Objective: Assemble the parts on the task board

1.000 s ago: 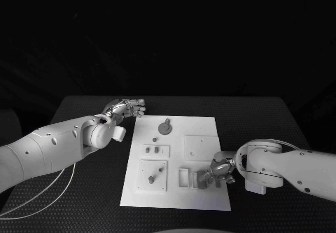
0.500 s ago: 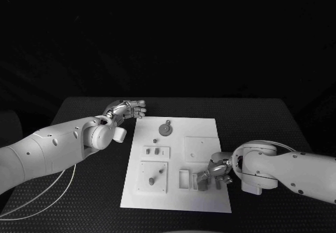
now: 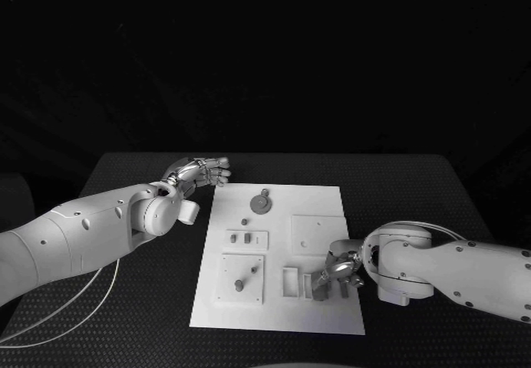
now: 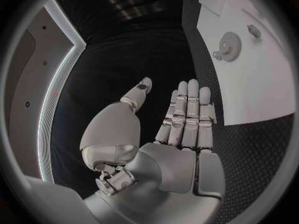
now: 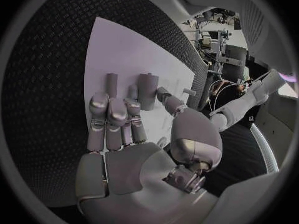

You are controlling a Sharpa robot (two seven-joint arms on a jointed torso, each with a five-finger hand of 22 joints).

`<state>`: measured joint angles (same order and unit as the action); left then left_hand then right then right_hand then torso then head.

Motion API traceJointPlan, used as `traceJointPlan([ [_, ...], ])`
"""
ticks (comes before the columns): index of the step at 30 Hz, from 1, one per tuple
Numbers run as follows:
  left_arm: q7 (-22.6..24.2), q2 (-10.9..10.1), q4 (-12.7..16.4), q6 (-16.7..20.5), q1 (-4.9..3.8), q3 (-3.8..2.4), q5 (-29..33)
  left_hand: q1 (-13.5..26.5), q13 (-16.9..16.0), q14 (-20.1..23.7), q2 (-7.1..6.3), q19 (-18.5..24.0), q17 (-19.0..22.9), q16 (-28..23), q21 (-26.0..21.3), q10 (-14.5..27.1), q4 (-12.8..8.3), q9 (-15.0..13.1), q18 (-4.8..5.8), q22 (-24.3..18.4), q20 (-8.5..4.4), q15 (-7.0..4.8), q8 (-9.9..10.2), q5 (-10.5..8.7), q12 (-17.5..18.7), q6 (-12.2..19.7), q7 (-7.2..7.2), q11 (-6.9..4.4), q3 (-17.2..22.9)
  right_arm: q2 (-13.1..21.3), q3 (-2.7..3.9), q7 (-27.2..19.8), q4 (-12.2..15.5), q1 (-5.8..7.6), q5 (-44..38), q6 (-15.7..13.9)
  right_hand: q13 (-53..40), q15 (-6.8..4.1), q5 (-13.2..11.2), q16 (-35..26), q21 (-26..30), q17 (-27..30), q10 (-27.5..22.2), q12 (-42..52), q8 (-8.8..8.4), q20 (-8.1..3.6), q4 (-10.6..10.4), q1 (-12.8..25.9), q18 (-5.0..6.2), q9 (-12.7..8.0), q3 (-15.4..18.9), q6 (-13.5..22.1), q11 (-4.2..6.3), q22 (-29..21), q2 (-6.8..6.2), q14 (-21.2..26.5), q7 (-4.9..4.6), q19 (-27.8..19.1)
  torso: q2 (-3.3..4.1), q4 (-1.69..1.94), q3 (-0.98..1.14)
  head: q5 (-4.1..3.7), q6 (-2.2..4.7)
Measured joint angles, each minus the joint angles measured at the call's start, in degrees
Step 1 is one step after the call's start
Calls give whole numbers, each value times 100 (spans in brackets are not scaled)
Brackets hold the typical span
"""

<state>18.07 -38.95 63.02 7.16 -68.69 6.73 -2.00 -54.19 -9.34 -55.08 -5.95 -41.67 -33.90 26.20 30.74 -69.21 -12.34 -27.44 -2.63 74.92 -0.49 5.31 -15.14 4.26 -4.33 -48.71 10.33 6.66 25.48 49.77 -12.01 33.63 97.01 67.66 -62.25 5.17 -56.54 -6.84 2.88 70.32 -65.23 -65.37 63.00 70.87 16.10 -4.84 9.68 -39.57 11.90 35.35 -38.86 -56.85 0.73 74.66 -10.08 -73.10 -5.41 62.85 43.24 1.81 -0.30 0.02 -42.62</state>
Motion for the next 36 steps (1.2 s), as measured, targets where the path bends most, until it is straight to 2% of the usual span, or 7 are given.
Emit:
traceJointPlan([
  [2, 0, 0, 1, 0, 0, 0, 0, 0, 0, 0, 0, 0, 0, 0, 0, 0, 0, 0, 0, 0, 0, 0, 0, 0, 0, 0, 0, 0, 0, 1, -1, -11, 6, -2, -30, -5, -6, 0, 0, 0, 0, 3, 20, -23, 11, -11, 80, -136, -42, 0, -80, -5, 20, -10, 44, 0, 5, 10, 0, -3, 0, -1, 7],
  [8, 0, -7, 1, 0, 0, 0, 0, 0, 0, 0, 0, 0, -5, 0, 0, 0, 0, 5, 0, 0, 0, 0, 0, 0, 0, 0, 0, 0, 0, 0, -9, -18, 20, -8, -58, -57, -6, -22, -23, 0, -34, 20, 63, -34, 21, -20, 197, -233, -52, 0, -321, -112, 58, -27, 111, -41, 35, 19, -1, -5, 0, -1, 24],
  [19, 0, -13, 1, 0, 0, 0, 1, 0, 0, 0, 0, 0, -6, 0, 0, 0, 0, 5, 1, -1, 0, 0, 0, 0, 0, 0, 0, 0, 0, 45, -22, -8, 80, -24, -37, -205, -5, -40, -21, 0, -56, 50, 152, -40, 21, 11, 217, -278, -56, -21, -504, -208, 91, -48, 111, -80, 63, 52, -2, -5, -3, 10, 74],
  [24, -1, -16, 1, 0, 0, 0, 1, 0, -1, 0, 0, 0, -10, 0, 0, 0, 0, 5, 2, -2, 0, 0, 0, 0, 0, 0, 0, 0, 0, 144, -27, -6, 174, -26, 8, -304, -5, -58, -21, -2, -55, 59, 193, -61, 15, 31, 229, -330, -55, -58, -555, -237, 91, -54, 162, -99, 67, 72, -3, -6, -7, 14, 89],
  [27, -1, -16, -1, 0, 0, 0, 1, 0, -1, 0, 0, 0, -10, 0, 0, 0, 0, 4, 2, -1, 0, 0, -23, 0, 0, 0, 0, 0, 0, 185, -48, 10, 216, 7, 42, -372, -5, -58, -21, -3, -54, 60, 192, -61, 15, 32, 226, -331, -54, -55, -558, -249, 91, -60, 162, -99, 61, 71, -4, -7, -7, -8, 93],
  [36, -3, -20, -3, 0, 0, 0, 1, 0, -1, 0, 0, 0, -15, 0, 1, 0, 0, 4, 2, -2, 0, 0, -23, 0, 0, 0, 0, 0, 0, 259, -47, 72, 313, 195, 210, -528, 1, -66, -21, -3, -84, 76, 233, -105, 24, 53, 203, -311, -54, -43, -615, -266, 91, -79, 142, -124, 78, 91, -4, -8, -9, -32, 110],
])
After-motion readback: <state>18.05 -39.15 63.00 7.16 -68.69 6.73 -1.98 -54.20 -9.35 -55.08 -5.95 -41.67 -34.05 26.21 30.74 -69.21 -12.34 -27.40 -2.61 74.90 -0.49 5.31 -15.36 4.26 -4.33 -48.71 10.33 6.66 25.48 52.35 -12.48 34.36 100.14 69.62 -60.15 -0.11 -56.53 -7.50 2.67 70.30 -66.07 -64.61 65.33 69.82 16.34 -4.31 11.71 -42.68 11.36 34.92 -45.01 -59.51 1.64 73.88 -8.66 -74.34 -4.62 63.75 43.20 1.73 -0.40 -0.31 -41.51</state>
